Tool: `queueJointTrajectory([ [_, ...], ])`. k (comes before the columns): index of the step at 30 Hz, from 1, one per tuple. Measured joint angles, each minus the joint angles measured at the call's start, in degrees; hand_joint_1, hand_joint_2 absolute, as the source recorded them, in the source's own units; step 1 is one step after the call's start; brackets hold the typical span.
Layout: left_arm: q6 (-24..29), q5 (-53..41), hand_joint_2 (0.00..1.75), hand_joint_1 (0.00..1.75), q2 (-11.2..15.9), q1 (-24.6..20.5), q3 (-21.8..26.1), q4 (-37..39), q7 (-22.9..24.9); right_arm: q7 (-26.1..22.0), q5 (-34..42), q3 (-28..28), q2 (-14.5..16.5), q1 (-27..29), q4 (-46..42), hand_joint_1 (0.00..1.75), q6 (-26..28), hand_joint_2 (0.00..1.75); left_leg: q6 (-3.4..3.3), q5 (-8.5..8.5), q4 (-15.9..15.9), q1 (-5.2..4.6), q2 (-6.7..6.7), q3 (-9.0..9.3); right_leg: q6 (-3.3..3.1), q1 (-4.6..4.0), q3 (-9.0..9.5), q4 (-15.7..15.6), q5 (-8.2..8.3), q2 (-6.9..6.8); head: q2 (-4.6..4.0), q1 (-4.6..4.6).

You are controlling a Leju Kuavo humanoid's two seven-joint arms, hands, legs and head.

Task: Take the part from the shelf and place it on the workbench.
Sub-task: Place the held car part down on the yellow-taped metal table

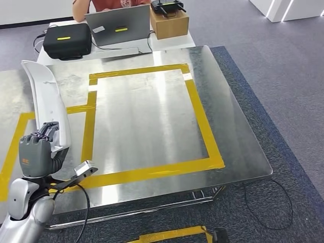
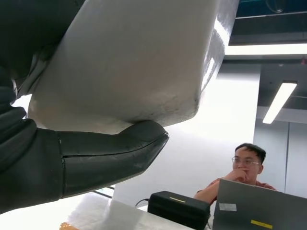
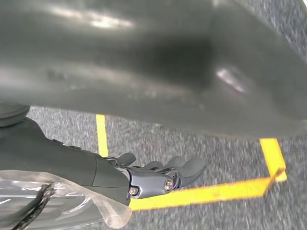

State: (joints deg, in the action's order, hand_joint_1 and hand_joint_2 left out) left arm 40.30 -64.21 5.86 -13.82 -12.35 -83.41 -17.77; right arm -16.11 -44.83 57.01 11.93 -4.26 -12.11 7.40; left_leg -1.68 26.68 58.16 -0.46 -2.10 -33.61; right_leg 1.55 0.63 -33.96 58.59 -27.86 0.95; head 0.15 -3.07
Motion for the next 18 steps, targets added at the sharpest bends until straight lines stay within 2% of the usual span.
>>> queueJointTrajectory([
  [7,0.0,0.1,1.75,1.75,0.0,-0.9,-0.6,0.4,0.0,0.1,0.0,0.0,0.0,0.0,0.0,0.0,-0.6,0.0,1.12,-0.14,-0.3,0.1,-0.01,0.05,-0.39,-0.11,0.02,0.0,-0.09,-0.05,0.0,-0.03],
  [16,-0.1,0.1,1.75,1.75,0.0,-1.4,-0.8,0.7,0.0,0.1,-0.1,0.0,0.0,0.0,0.0,0.0,-0.7,0.0,1.2,-0.15,-0.3,0.09,0.0,0.04,-0.39,-0.07,0.05,0.0,-0.08,-0.05,0.0,-0.04],
  [18,-0.9,-0.4,1.75,1.75,0.5,-2.9,-1.6,1.9,1.3,0.2,-0.3,0.0,0.0,-0.1,0.0,0.0,-0.8,0.0,1.19,-0.14,-0.2,0.04,-0.01,0.03,-0.36,-0.01,0.11,0.0,-0.06,-0.09,0.0,-0.05],
])
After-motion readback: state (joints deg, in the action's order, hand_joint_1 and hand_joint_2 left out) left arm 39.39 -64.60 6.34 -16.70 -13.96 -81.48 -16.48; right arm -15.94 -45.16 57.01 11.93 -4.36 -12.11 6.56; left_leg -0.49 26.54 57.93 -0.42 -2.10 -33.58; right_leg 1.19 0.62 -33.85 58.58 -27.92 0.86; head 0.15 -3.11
